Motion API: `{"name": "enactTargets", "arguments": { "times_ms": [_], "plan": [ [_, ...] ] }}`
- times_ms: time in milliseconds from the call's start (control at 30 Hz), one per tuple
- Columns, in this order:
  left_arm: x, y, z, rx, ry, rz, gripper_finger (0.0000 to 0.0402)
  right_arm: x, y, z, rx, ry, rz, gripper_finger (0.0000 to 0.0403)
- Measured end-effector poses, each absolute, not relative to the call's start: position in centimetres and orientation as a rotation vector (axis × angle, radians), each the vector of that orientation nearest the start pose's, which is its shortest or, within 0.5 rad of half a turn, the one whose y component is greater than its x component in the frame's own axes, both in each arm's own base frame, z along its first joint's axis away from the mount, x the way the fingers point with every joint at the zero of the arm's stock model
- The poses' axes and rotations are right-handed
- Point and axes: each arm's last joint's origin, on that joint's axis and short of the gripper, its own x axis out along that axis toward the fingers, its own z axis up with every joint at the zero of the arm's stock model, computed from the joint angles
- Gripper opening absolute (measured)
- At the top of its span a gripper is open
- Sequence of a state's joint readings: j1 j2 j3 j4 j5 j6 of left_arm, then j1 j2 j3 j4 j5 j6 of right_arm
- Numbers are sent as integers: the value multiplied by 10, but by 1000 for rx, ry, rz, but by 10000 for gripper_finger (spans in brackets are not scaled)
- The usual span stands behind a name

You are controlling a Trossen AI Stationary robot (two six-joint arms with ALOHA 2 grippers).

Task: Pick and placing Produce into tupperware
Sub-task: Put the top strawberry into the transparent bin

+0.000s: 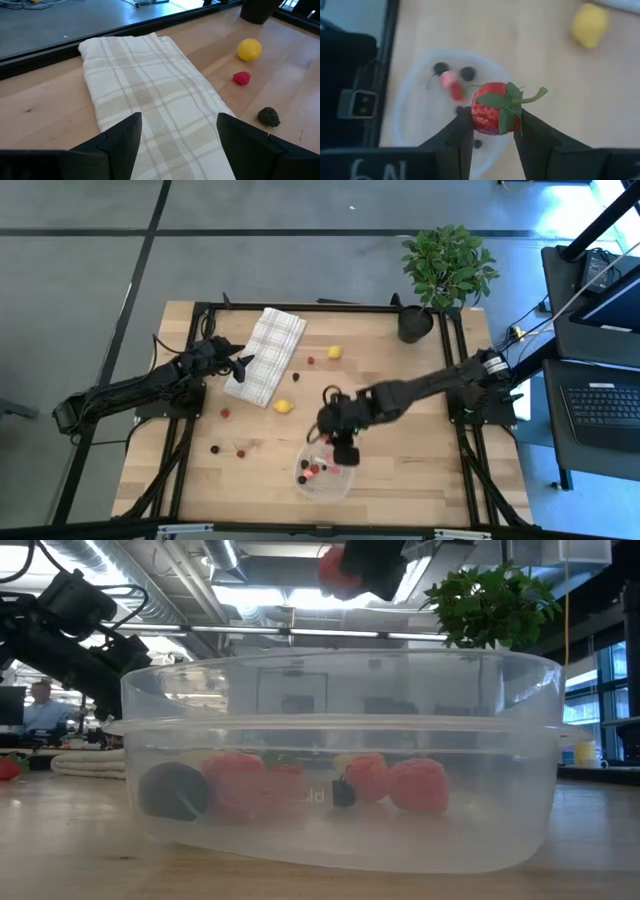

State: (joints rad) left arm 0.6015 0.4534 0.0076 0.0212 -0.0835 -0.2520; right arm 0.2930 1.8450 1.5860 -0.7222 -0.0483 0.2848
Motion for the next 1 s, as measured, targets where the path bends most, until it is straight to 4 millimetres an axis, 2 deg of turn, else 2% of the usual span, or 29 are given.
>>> {"name": "enactTargets", "arguments": {
  "times_ms": [200, 367, 633, 1000],
  "plan": [
    [96, 69, 127, -350, 336, 726, 250, 386, 146, 247, 79, 1041, 236, 122],
    [96, 69, 127, -351, 337, 726, 250, 393, 161, 224, 2, 1050, 291, 122],
    [96, 69, 127, -351, 337, 726, 250, 400, 166, 202, -23, 1076, 298, 123],
    [96, 69, 127, -350, 337, 726, 250, 403, 168, 192, -26, 1093, 298, 123]
  ]
}}
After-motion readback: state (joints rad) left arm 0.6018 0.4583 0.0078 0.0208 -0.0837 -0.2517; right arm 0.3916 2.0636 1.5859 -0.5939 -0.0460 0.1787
